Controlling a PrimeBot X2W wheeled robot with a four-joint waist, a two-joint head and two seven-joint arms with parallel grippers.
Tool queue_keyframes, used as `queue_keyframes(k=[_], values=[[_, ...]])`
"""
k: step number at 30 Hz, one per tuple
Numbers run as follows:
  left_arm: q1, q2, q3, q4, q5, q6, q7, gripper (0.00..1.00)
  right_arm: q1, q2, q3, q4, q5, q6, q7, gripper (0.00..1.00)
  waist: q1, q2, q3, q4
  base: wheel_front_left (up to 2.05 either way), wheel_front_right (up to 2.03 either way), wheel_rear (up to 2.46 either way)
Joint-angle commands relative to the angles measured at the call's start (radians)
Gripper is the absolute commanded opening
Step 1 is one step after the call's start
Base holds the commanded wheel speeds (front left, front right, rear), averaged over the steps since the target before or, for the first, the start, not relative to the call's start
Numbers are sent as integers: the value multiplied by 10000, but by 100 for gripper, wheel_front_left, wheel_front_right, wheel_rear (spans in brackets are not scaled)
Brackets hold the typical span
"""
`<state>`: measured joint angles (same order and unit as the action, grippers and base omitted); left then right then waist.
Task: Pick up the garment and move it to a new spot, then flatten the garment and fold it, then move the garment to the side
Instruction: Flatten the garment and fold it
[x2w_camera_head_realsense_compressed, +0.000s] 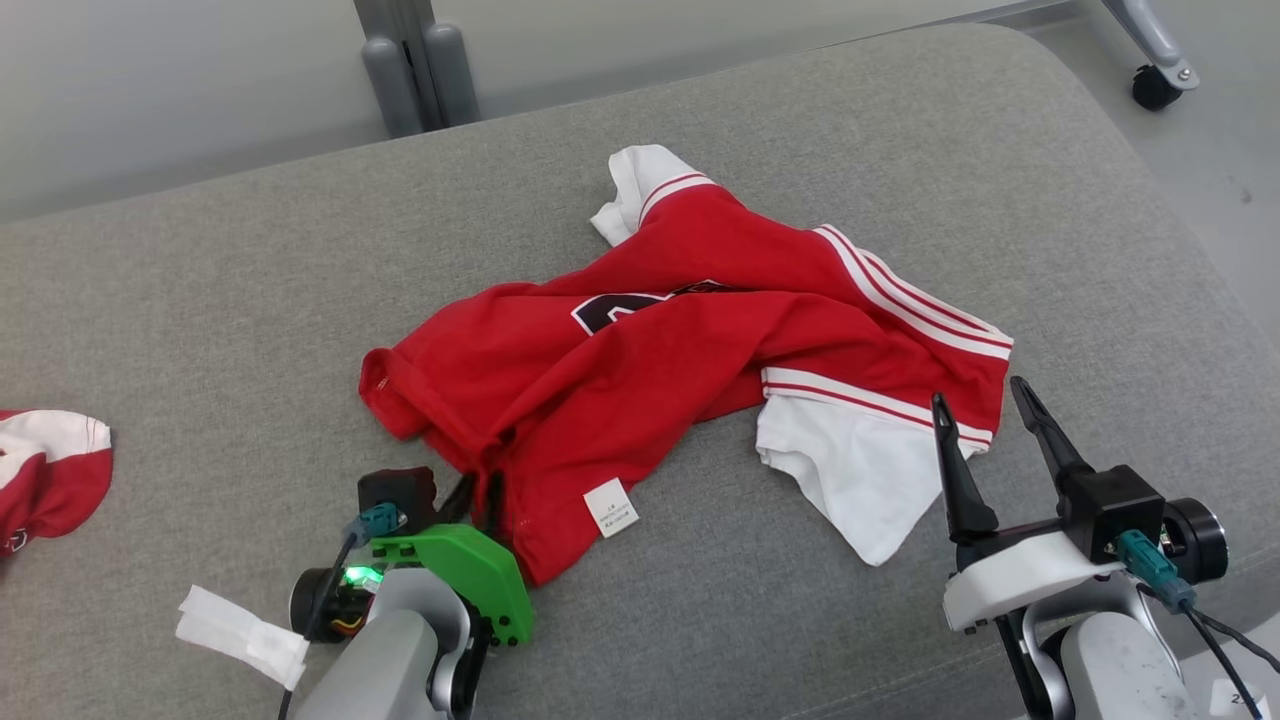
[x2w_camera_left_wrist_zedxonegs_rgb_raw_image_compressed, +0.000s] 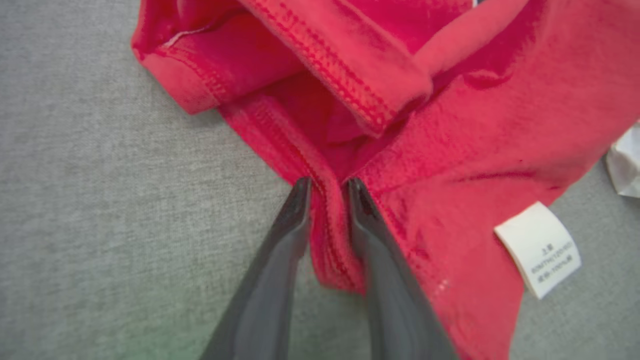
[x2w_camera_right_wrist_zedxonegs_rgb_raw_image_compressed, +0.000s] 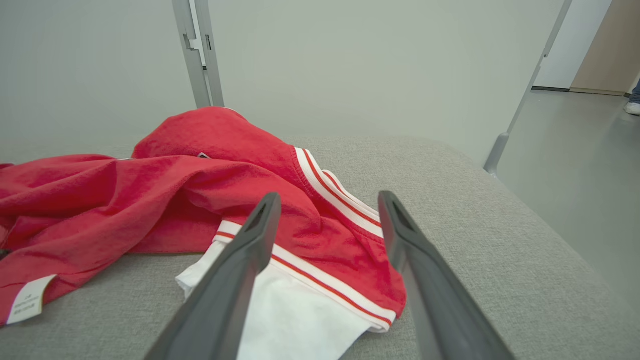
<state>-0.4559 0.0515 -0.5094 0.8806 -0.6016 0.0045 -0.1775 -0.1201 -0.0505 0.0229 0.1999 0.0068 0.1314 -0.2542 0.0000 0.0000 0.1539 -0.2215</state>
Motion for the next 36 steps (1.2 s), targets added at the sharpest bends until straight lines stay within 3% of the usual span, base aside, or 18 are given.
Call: queue_keyframes(k=[1,7,12,25,26,33,36], values=[[-52,-15,-139,138,65,-64,-57,0,-96,-2,-30,21,30,-14,-67,100,0,0,-2,70,0,0,0],[-244,202,186,312,-50,159,-639,0,-38,-1,-96,2,0,-14,-84,100,0,0,-33,413,0,0,0],[-110,382,436,220,-114,39,-810,0,37,-4,-106,31,-24,-14,-96,100,0,0,-164,714,0,0,0],[587,1452,1794,-784,-107,461,-886,0,189,-5,-45,59,-58,-14,-20,100,0,0,-495,1112,0,0,0],[629,1493,1884,-1023,-7,435,-886,100,194,-5,-39,67,-50,-14,-13,100,0,0,-517,1134,0,0,0],[1500,1278,2880,-3483,1083,393,-879,100,201,-5,-59,-26,-98,-14,15,100,0,0,-671,1257,0,0,0],[2361,927,3739,-5182,1907,34,-867,100,217,-5,-194,-103,-109,-14,36,100,0,0,-801,1362,0,0,0]])
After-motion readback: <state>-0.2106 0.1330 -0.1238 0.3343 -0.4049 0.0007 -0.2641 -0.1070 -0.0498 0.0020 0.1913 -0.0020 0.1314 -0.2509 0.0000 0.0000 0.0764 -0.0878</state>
